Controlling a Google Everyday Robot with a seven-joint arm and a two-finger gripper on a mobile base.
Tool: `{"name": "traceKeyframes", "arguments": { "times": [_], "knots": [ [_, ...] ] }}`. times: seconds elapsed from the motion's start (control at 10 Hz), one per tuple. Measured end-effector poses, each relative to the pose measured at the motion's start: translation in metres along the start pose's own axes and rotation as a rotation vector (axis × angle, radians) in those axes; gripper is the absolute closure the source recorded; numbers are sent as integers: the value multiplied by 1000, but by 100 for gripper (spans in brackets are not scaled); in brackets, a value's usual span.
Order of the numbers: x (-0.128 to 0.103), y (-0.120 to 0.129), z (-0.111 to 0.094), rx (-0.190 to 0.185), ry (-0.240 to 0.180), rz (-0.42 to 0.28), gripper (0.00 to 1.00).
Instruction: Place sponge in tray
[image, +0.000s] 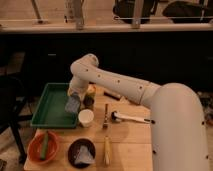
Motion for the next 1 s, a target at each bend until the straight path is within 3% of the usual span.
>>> {"name": "traceKeyframes", "arguments": {
  "times": [0.3, 0.6, 1.0],
  "knots": [
    [-6, -24, 22, -8, -44, -75, 100],
    [0, -29, 44, -25, -79, -99, 100],
    [13, -27, 83, -42, -87, -65, 100]
  ]
}}
